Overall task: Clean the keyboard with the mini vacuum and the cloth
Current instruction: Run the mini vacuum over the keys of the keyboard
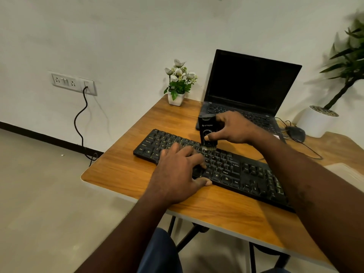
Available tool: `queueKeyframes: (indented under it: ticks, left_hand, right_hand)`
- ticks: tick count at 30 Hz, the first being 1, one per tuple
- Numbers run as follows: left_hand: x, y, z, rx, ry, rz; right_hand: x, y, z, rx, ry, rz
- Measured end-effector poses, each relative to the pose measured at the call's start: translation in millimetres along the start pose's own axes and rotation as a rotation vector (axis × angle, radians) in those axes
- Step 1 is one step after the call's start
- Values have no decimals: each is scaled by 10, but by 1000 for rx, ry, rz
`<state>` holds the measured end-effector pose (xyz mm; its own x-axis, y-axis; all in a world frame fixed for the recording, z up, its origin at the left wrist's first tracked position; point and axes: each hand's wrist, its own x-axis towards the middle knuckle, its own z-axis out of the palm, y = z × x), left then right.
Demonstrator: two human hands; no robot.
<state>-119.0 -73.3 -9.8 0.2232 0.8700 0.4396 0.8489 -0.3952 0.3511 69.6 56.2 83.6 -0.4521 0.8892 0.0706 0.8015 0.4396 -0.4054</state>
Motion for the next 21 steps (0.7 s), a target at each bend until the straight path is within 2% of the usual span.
queueKeyframes:
  ticks: [3, 6, 8, 11, 13, 15, 17, 19, 21]
  left_hand:
    - [-12, -7, 0, -1, -4, 1]
    - [-9, 2, -1, 7, 1, 6]
    - [-6, -2, -3, 9, 0, 4]
    - [-17, -5, -4, 2, -4, 2]
    - [-23, 2, -12, 0, -6, 3]
    - [-13, 7, -13, 2, -2, 3]
    - [-5, 5, -15, 5, -3, 1]
    - [-7, 7, -8, 7, -11, 3]
    - [-10, 4, -9, 8, -8, 3]
  right_hand:
    - [33, -30, 14, -41, 130, 15]
    - [-9, -25, 12, 73, 37, -9]
    - [-1, -13, 46, 17, 16, -6]
    - [25, 7, 55, -115, 150, 34]
    - [1, 21, 50, 27, 141, 21]
    - [-39, 33, 58, 143, 61, 0]
    - [-25, 56, 81, 60, 51, 1]
    - [19, 95, 87, -108, 150, 31]
    - [68, 92, 98, -55, 214, 67]
